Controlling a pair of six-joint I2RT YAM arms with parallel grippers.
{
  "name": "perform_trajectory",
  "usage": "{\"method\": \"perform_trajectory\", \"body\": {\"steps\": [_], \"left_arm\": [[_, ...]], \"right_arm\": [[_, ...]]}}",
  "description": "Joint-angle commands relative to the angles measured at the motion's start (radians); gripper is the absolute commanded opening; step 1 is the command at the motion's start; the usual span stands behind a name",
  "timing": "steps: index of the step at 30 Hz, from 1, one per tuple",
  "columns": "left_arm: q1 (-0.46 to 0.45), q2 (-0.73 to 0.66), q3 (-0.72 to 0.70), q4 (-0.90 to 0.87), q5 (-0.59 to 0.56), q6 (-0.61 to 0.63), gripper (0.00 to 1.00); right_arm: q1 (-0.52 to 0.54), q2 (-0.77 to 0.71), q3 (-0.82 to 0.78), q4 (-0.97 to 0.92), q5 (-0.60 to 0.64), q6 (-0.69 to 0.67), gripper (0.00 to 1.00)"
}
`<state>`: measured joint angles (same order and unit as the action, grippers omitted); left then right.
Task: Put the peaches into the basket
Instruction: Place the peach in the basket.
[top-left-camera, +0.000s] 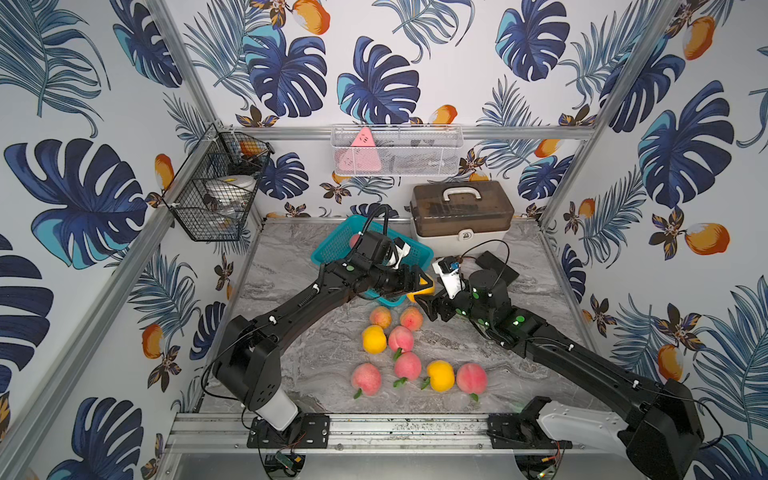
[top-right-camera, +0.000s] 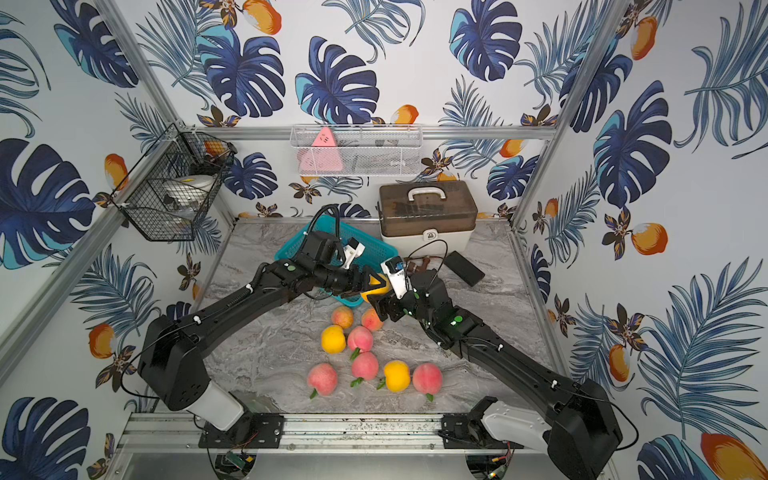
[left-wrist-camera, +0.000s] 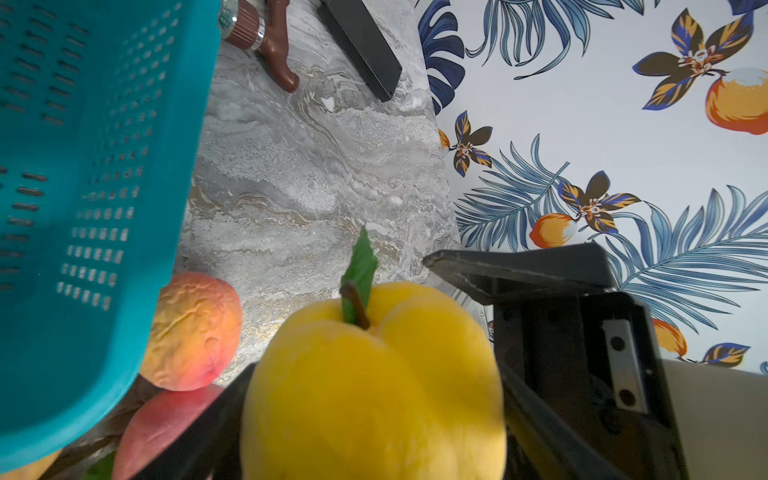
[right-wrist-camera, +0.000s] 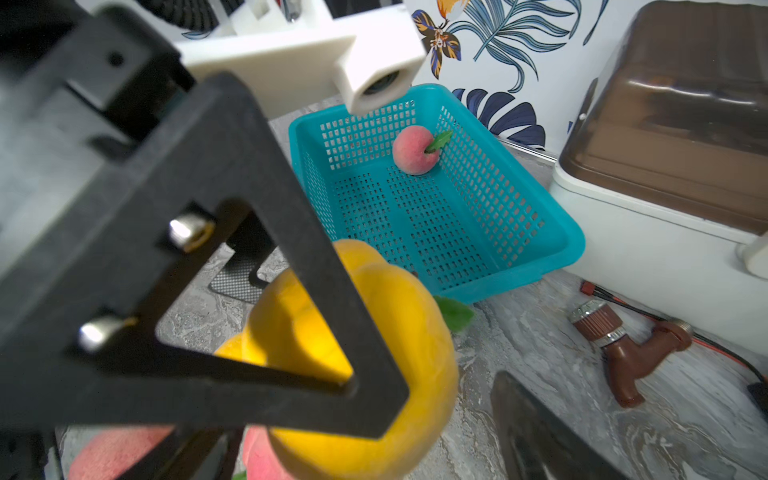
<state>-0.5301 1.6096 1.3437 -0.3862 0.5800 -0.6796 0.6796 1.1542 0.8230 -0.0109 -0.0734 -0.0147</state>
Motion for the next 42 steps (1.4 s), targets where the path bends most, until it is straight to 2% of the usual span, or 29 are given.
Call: {"method": "perform_trajectory", "body": {"steps": [1,9,16,27,42], "left_arm": [[0.011,0.011,0.041,-0.065,-0.043,0.052,0.72],[0.041,0.076,0.170,-0.182,-0.182,0.140,0.72],[0.055,0.139,0.233,-0.197,-0.323,0.182,0.70],[0.103,0.261,0.300,-0.131,-0.451,0.248,0.71],[0.102,0.346,0.310,0.032,-0.669,0.348,0.70]], "right_arm": [[-0.002,-0.022,0.003,-0.033,0.048,0.034,0.92],[-0.006,-0.023,0.025,-0.084,0.083,0.058,0.92],[-0.026,0.001,0.047,-0.117,0.066,0.073,0.93],[-0.055,0.042,0.096,-0.158,-0.006,0.052,0.95],[-0.075,0.066,0.095,-0.152,-0.090,0.055,0.98]]}}
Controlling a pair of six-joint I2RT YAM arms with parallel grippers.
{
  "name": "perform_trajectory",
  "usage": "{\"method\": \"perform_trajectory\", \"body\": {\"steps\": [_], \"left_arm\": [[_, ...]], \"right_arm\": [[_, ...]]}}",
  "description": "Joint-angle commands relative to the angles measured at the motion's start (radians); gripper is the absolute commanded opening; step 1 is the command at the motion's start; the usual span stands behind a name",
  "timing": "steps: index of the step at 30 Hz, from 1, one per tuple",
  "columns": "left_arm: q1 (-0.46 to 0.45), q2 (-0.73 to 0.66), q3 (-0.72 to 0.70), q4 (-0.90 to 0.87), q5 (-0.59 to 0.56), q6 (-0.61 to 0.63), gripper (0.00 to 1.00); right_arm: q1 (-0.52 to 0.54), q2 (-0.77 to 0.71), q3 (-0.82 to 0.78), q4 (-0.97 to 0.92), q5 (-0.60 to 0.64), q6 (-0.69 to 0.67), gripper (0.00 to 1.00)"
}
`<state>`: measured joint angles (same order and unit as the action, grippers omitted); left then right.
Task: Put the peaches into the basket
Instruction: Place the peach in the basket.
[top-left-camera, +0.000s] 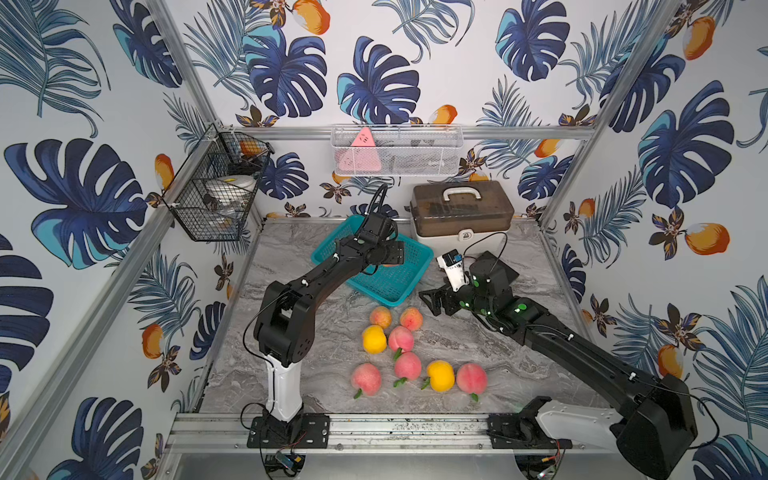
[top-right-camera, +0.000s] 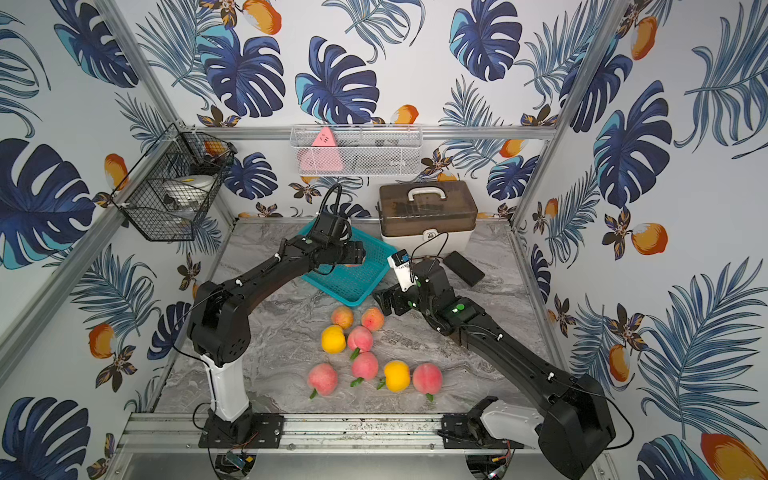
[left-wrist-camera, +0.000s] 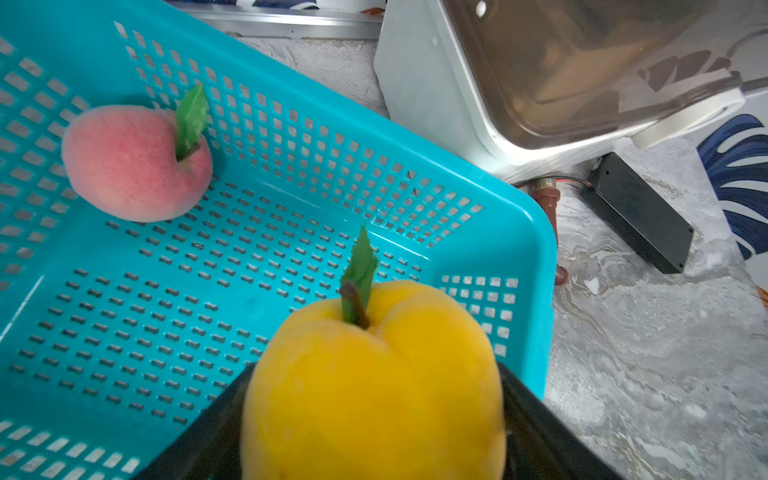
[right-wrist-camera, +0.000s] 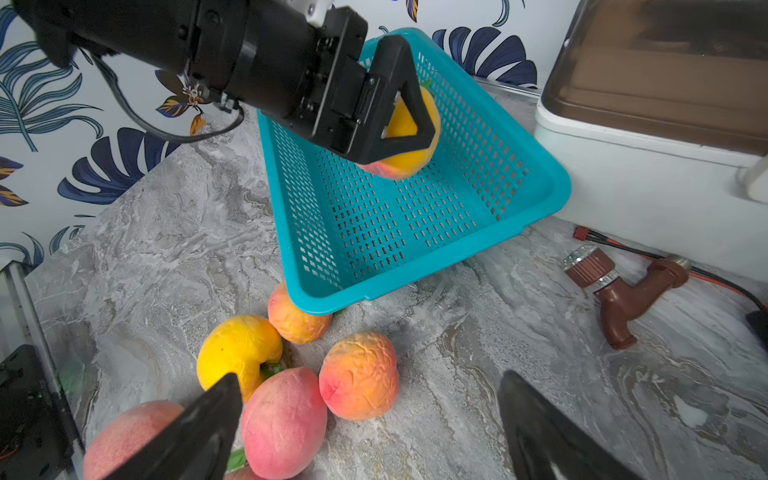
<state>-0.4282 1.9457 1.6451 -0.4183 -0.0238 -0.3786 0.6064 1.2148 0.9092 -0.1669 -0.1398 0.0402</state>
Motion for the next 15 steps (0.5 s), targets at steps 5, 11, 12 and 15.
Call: {"method": "perform_trajectory", "body": {"steps": [5,11,12,15], "left_arm": [[0.004,0.035,0.008,0.113,-0.136,0.106,0.68],[0.008,0.070,0.019,0.159,-0.169,0.154,0.69],[0.009,0.077,0.023,0.163,-0.174,0.163,0.69],[0.009,0.093,0.024,0.180,-0.185,0.187,0.69]], "right_arm": [[-0.005,0.019,0.013,0.009,-0.061,-0.001,0.98],[-0.007,0.023,0.016,0.008,-0.077,-0.016,1.00],[-0.008,0.024,0.017,0.006,-0.078,-0.015,1.00],[-0.015,0.024,0.019,-0.005,-0.084,-0.014,1.00]]}}
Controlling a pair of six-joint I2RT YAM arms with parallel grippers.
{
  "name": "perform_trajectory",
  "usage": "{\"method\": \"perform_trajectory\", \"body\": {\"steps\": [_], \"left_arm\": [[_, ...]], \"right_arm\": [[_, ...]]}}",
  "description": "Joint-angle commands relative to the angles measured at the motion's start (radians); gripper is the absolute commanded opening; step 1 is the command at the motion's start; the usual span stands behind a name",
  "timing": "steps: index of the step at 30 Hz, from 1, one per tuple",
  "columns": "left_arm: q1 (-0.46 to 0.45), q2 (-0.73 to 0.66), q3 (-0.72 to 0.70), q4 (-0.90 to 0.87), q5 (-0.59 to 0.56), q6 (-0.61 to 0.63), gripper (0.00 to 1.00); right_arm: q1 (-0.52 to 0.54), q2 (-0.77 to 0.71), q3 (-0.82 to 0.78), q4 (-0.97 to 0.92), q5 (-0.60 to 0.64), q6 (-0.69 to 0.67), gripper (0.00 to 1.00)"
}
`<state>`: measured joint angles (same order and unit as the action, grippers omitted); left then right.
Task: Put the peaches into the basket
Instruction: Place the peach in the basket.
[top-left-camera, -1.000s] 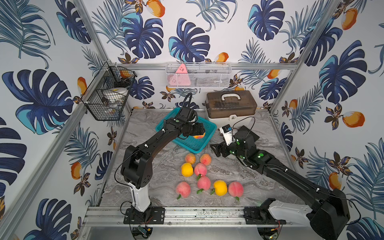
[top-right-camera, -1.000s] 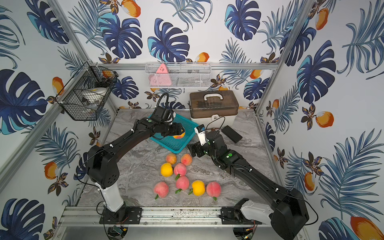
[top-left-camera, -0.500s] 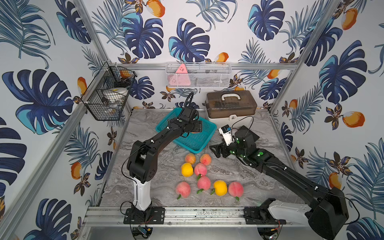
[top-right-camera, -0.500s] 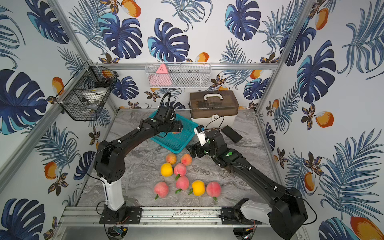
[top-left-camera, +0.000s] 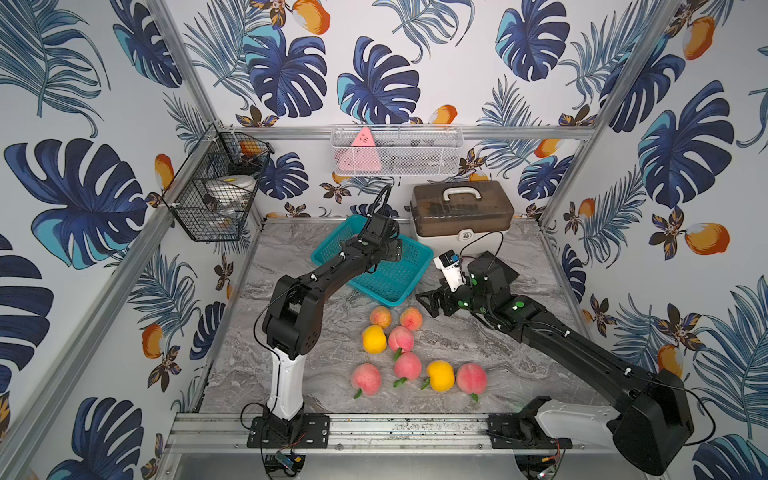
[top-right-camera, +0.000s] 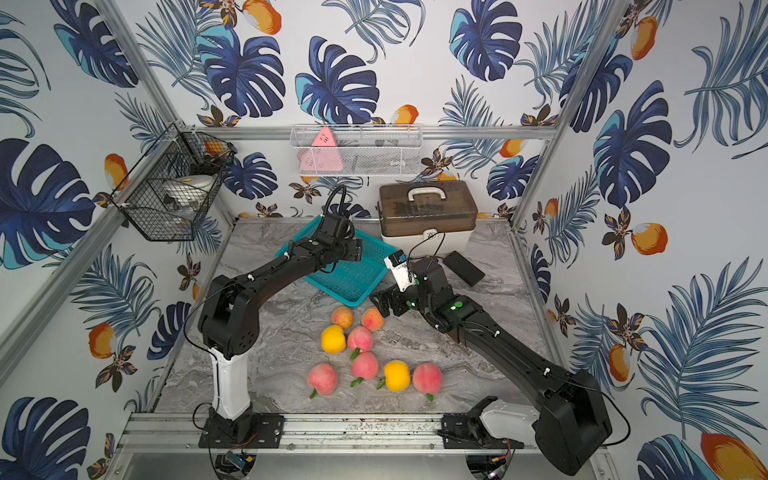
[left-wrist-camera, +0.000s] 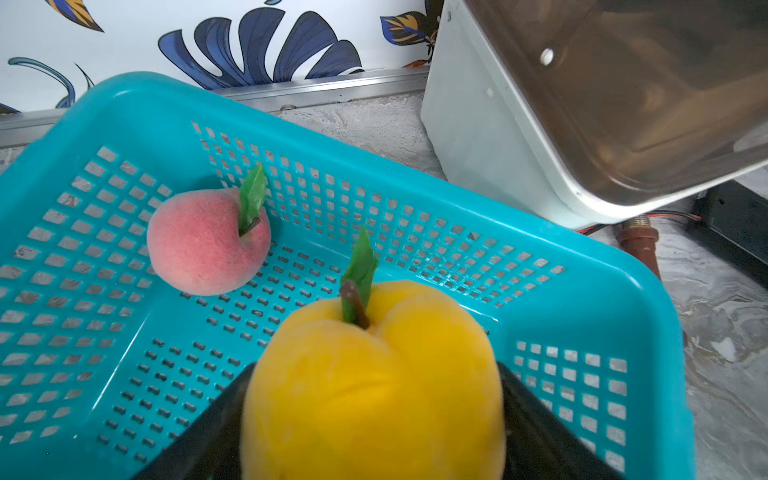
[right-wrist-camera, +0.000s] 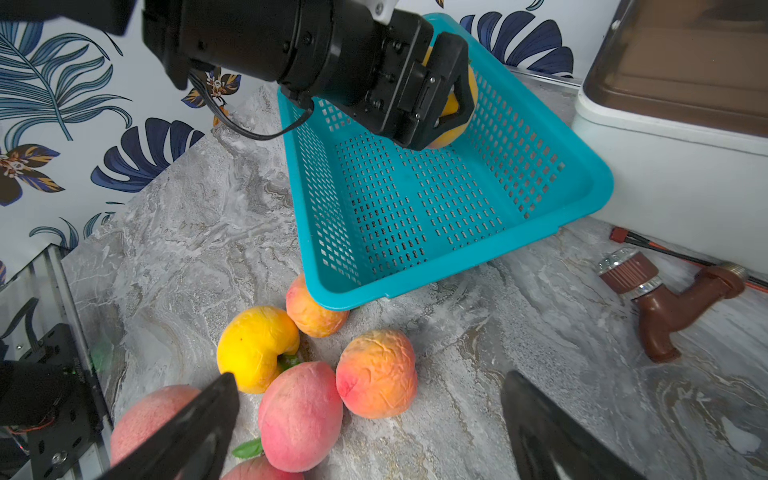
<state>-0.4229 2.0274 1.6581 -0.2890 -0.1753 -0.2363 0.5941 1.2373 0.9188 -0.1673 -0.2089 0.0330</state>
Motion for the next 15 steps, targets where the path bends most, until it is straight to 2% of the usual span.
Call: {"method": "perform_trajectory", "body": {"steps": [1,15], "left_arm": [[0.003,0.021,0.014,0.053,-0.039,0.052,0.69],[0.003,0.125,0.071,0.090,-0.122,0.133,0.69]], "right_arm": [[-0.004,0.001,0.008,-0.007,-0.015,-0.007,1.00],[-0.014,0.029,0.006,-0.008,-0.027,-0.001,1.00]]}}
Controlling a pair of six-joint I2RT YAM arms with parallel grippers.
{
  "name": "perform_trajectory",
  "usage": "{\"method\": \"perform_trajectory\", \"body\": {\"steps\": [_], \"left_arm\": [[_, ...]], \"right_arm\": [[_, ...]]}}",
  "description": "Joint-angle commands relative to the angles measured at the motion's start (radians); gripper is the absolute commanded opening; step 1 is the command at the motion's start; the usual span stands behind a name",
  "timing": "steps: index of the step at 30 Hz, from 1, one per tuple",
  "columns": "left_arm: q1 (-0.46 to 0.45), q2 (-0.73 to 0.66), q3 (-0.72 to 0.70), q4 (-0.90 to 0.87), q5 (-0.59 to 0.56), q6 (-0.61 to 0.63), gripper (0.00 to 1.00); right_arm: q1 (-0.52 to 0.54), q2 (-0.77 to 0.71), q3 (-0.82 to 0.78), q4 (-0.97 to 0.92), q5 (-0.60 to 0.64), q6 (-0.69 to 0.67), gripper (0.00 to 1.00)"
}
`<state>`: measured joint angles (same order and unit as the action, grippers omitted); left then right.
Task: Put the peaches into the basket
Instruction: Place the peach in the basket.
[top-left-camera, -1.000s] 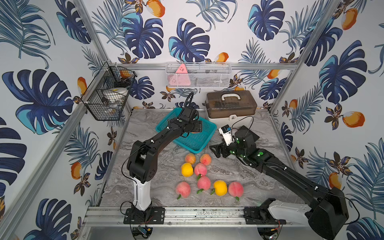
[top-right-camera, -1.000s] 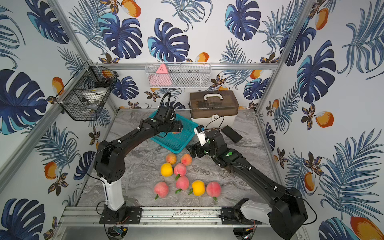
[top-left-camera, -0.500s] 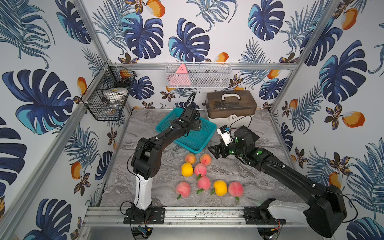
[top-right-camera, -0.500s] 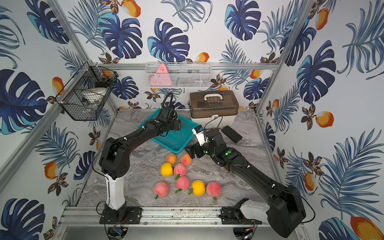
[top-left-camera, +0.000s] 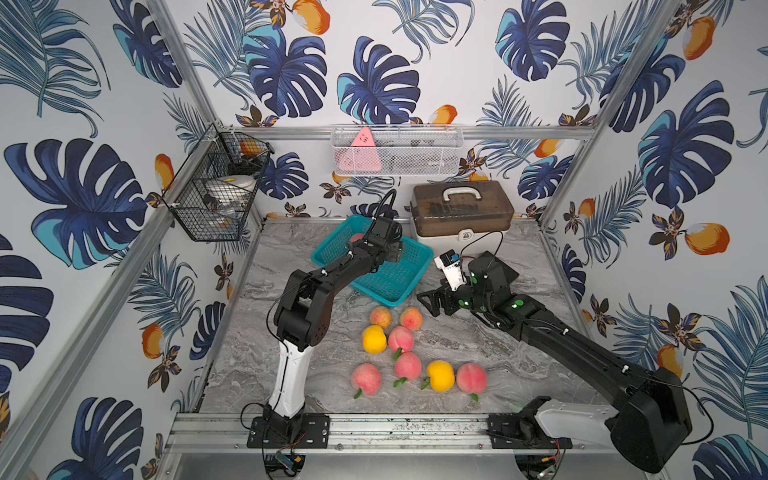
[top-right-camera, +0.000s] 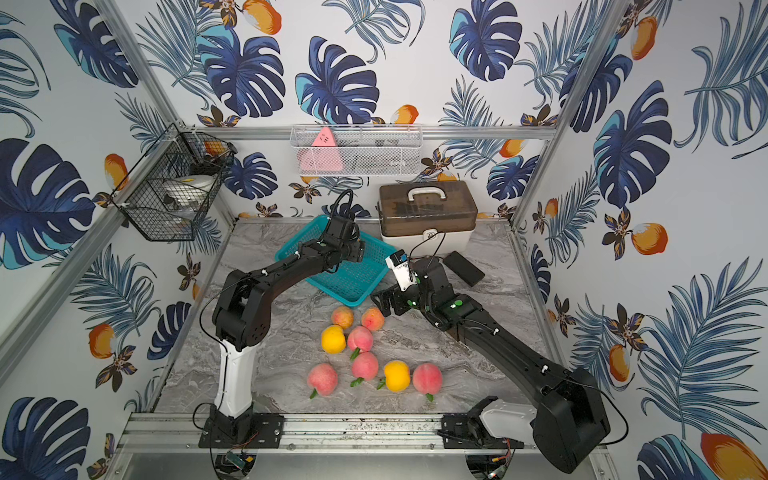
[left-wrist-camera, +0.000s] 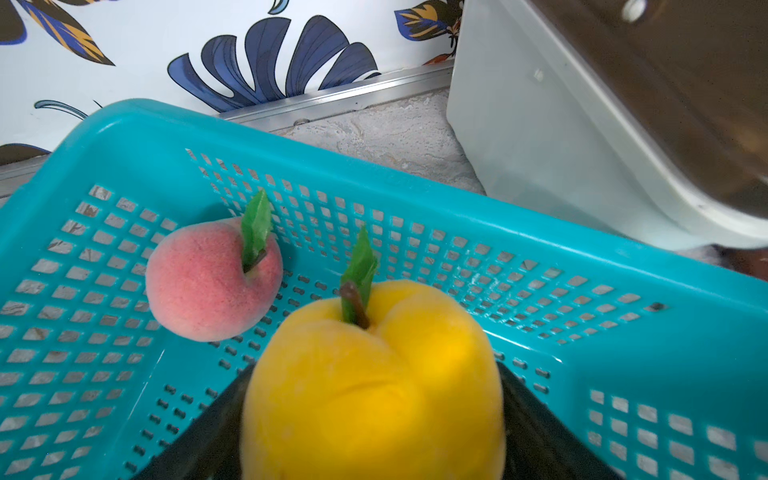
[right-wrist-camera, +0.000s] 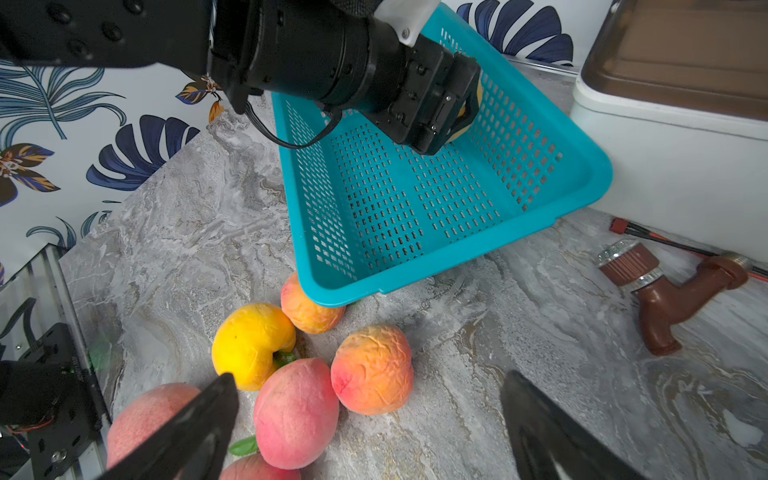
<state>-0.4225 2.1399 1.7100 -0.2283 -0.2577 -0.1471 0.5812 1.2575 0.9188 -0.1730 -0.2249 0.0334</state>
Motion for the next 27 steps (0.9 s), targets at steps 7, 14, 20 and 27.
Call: {"method": "perform_trajectory", "body": {"steps": [7,14,20,27], "left_arm": [[0.003,0.048,0.039,0.037,-0.077,0.068,0.70],[0.013,0.087,0.048,0.041,-0.092,0.066,0.70],[0.018,0.099,0.039,0.068,-0.117,0.079,0.70],[0.022,0.132,0.061,0.070,-0.126,0.087,0.70]], "right_arm": [[0.000,0.037,0.004,0.013,-0.019,0.005,1.00],[-0.001,0.056,0.013,0.014,-0.025,0.000,1.00],[-0.001,0.070,0.006,0.032,-0.039,0.008,1.00],[-0.001,0.092,0.000,0.053,-0.053,0.017,1.00]]}}
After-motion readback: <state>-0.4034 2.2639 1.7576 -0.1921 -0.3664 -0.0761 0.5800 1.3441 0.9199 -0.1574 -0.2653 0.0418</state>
